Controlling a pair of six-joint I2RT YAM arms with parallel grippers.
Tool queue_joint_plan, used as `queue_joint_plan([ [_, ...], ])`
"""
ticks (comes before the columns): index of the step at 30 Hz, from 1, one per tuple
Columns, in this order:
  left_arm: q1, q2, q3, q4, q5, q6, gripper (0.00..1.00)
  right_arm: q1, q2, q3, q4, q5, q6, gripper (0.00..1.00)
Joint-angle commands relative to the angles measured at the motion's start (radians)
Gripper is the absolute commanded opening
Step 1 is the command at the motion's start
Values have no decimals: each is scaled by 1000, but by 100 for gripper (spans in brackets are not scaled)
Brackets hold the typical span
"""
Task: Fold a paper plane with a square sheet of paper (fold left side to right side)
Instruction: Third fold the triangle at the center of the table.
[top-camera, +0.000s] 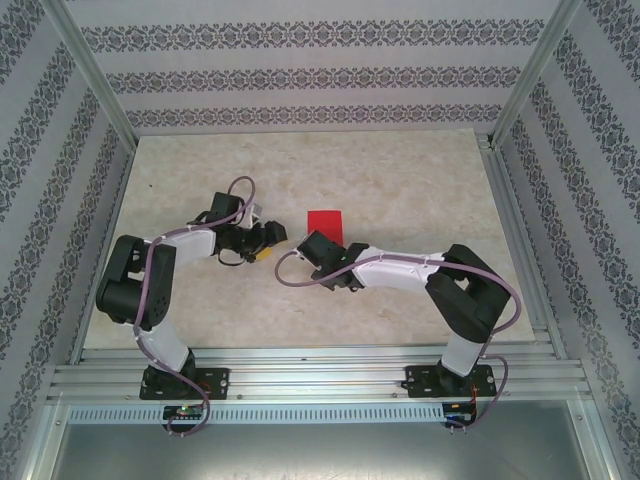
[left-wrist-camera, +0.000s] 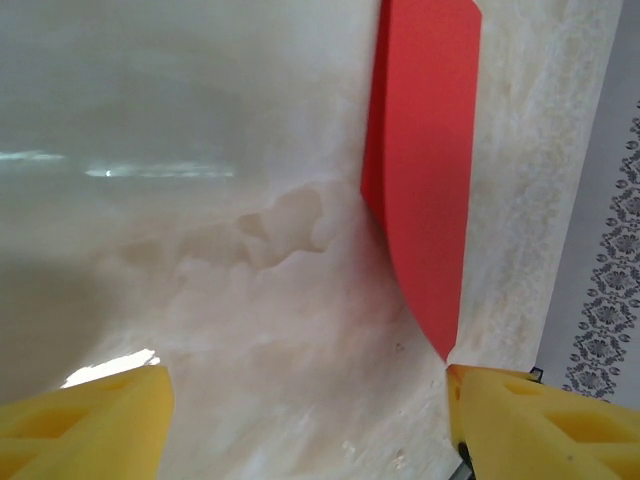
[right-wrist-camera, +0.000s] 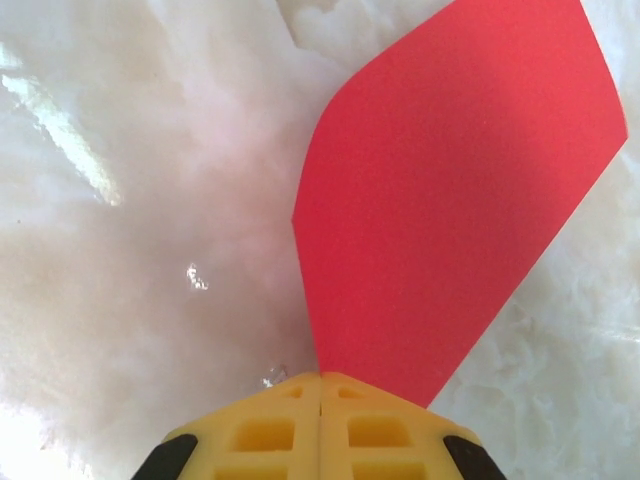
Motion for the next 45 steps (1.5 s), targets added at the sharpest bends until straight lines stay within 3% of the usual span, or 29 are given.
queue_joint_plan([
  [1,-51,54,83,78,16,-53,77,-5,-35,-45,60,-68,20,0],
  [11,-127,248,330,90,33,-104,58,-8,-26,-39,72,-56,10,0],
  [19,-183,441,533,29,56,-97,57,-6,-13,-32,71,-44,9,0],
  [30,-193,496,548,-37,-6,-58,56,-6,17,-10,66,-16,13,9],
  [45,-194,509,539,-20,-3,-70,55,6,61,65,60,-30,11,27],
])
